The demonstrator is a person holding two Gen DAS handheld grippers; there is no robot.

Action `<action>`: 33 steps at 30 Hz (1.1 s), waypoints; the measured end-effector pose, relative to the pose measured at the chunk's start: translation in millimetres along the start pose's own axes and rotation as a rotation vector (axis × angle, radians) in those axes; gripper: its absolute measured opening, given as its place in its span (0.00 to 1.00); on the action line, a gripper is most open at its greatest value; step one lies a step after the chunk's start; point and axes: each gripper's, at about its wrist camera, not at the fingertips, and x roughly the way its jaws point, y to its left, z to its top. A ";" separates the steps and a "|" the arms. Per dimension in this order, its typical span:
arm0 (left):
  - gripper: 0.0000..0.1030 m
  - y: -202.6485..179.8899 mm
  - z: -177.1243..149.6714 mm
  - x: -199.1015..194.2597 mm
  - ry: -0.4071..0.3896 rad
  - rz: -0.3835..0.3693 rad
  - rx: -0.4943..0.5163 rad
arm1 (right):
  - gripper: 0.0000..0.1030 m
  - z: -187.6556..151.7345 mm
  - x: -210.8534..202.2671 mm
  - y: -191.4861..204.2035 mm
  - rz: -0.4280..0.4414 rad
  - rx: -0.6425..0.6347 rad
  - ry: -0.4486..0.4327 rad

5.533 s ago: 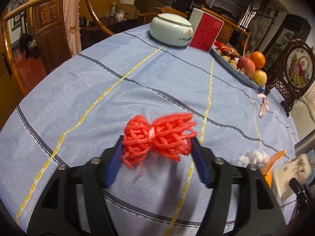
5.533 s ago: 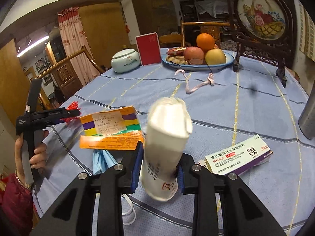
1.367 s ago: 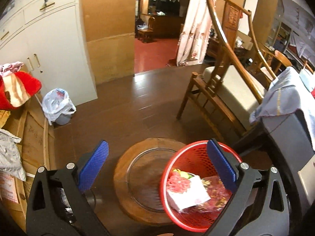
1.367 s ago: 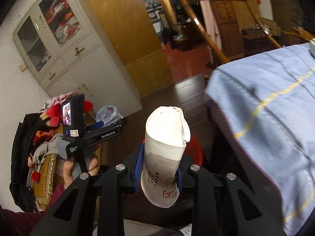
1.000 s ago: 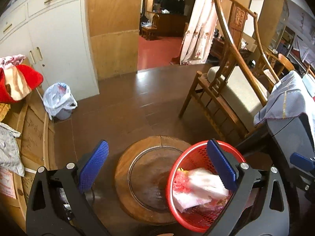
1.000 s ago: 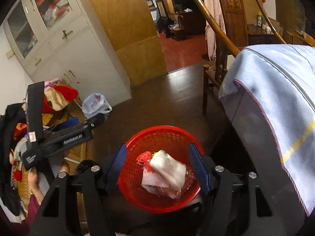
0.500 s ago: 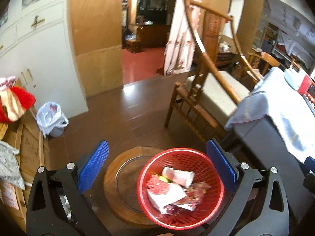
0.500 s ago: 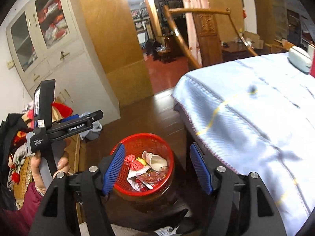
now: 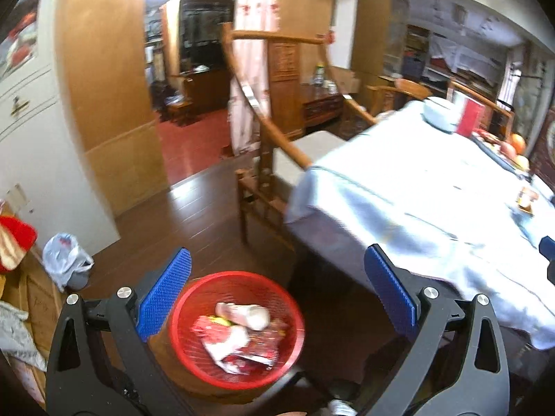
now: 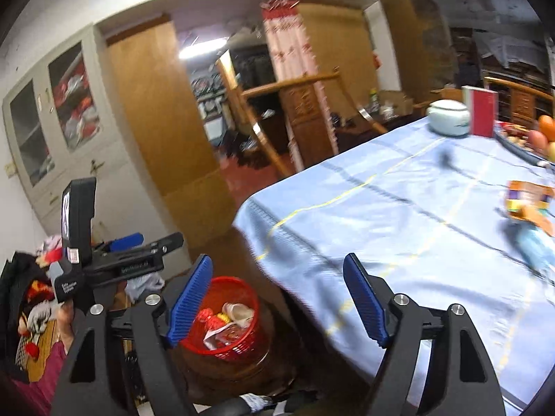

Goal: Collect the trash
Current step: 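Move both open tools back over the table, then reach the left tool down to the orange-and-purple medicine carton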

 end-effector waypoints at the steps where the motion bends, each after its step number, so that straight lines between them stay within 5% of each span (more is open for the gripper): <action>1: 0.93 -8.3 1.4 -1.3 -0.001 -0.012 0.010 | 0.77 -0.3 -8.7 -6.7 -0.010 0.010 -0.016; 13: 0.93 -137.8 9.7 -2.7 0.005 -0.164 0.209 | 0.84 -25.0 -114.7 -132.5 -0.233 0.180 -0.150; 24: 0.93 -280.3 24.7 44.7 0.087 -0.300 0.391 | 0.93 -15.3 -150.3 -262.3 -0.458 0.322 -0.112; 33: 0.94 -389.7 41.8 66.0 0.071 -0.343 0.531 | 0.93 2.1 -148.0 -364.3 -0.500 0.476 -0.133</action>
